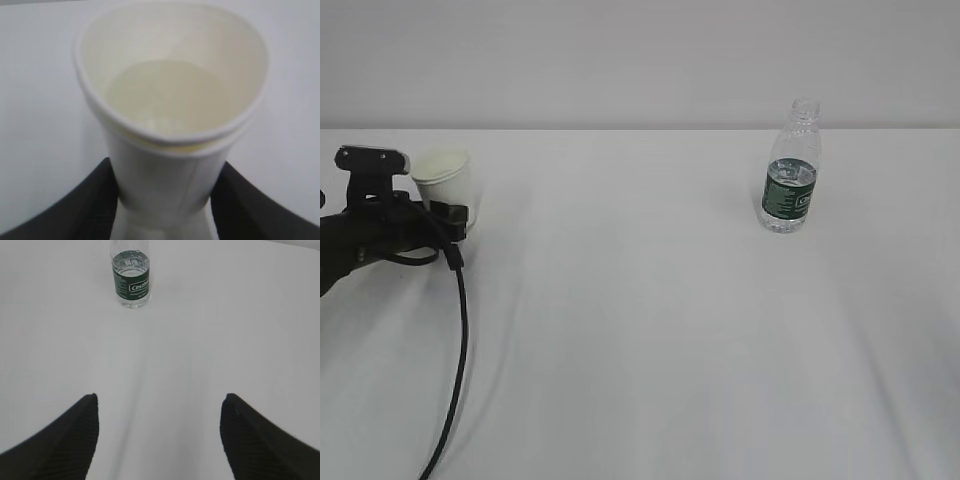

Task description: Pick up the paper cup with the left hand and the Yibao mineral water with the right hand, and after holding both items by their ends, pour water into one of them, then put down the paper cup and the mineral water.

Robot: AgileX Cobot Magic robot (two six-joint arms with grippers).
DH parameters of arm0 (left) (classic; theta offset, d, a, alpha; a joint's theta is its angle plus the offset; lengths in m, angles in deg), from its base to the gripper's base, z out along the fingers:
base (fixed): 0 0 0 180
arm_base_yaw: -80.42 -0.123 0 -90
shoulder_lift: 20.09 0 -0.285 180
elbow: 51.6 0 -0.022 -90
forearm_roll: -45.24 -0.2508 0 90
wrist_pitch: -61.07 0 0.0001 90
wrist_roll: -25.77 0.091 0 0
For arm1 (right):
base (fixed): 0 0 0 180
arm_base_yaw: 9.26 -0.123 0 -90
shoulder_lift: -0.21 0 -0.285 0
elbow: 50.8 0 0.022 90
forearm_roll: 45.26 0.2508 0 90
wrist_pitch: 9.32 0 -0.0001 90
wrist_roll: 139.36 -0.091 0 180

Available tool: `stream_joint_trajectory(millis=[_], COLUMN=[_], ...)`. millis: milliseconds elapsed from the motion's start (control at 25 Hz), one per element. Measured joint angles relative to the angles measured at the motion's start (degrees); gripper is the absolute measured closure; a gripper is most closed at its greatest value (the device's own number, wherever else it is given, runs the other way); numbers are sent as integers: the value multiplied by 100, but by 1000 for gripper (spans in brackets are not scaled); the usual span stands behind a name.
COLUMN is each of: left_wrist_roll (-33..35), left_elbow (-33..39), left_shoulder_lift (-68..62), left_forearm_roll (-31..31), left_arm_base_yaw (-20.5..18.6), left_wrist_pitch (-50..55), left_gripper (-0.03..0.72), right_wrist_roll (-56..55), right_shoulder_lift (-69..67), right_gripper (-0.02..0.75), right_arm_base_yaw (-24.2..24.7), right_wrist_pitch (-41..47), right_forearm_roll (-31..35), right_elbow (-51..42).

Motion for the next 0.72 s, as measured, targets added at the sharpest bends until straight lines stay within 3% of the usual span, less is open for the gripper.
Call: stream_joint_trajectory(millis=[720], left_wrist_roll=[22], left_elbow=[60], left_shoulder_lift=[-215], left_forearm_roll=[20], left_arm_base_yaw=[0], left_wrist_pitch=[-355], left_gripper=[294], right_wrist_roll=[0], right_shoulder_lift=[0], right_gripper=[166], right_arm_base_yaw=[0], right_wrist_pitch=[59], right_forearm_roll=[10], right_elbow=[0])
